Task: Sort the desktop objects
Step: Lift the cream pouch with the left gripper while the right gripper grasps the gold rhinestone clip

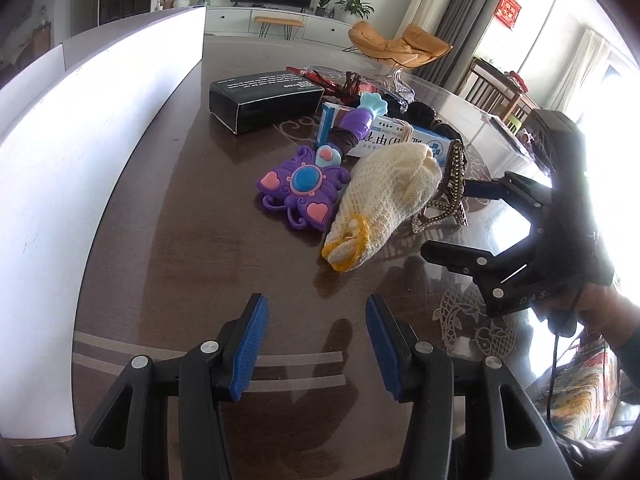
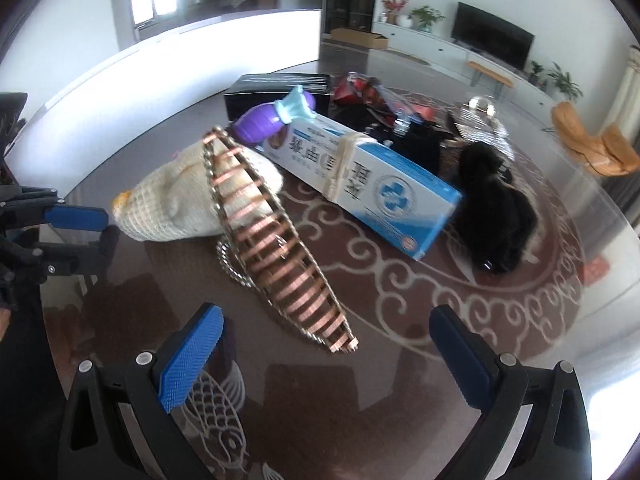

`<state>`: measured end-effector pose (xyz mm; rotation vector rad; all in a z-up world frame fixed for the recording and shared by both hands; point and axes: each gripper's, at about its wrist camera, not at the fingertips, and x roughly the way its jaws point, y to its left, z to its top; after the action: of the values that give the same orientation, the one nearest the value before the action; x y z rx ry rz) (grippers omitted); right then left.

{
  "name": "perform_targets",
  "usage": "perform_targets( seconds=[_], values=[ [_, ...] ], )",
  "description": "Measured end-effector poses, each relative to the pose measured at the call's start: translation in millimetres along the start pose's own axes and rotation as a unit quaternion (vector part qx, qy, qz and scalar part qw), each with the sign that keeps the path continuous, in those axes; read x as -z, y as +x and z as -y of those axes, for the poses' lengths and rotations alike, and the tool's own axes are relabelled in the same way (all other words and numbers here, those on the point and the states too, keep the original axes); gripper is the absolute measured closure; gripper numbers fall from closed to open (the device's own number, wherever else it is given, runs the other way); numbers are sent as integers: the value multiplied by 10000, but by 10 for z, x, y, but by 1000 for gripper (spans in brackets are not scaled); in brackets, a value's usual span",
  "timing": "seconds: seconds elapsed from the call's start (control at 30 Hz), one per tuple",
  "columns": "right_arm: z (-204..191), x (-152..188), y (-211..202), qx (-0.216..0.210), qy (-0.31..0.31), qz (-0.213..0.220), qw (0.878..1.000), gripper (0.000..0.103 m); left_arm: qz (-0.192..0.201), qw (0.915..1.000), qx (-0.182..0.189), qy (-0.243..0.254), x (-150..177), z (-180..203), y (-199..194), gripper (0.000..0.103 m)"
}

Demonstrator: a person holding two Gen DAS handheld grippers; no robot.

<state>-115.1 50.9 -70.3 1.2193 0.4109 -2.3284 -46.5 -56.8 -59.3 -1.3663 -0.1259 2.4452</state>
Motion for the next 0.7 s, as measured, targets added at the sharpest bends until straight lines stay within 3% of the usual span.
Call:
perform_targets(
  seconds=[0.03,0.1,0.17,0.23,0.37,0.47,0.67,0.7],
  values=[
    [-36,-67,43,-134,-195,8,9997,4,12,10000,-18,5,2,5,-15,52],
    [-139,-170,90,-407,-607,91,9973,20,78,9999,-59,40,-9,27,-65,52],
    [-221,-244,120,-753,-813,59,9938,49,157,9998,-64,57,-45,40,-128,52],
    [-229,-297,117,-797,-825,-29,9934,64,185,9998,-44,85,-93,44,-152,52],
    [-87,-183,-41,-771,-422,-38,9961,64,52,9992,27,389,-217,181,-104,52],
    [114,31,-260,-650,-38,-47,9979,64,-57,9959,181,879,-308,435,-7,52],
    [479,553,-828,-642,735,30,9952,64,-76,9804,-328,1942,-426,1048,263,51],
    [520,626,-909,-674,858,59,9940,63,-82,9789,-373,2007,-457,1104,322,42]
  ],
)
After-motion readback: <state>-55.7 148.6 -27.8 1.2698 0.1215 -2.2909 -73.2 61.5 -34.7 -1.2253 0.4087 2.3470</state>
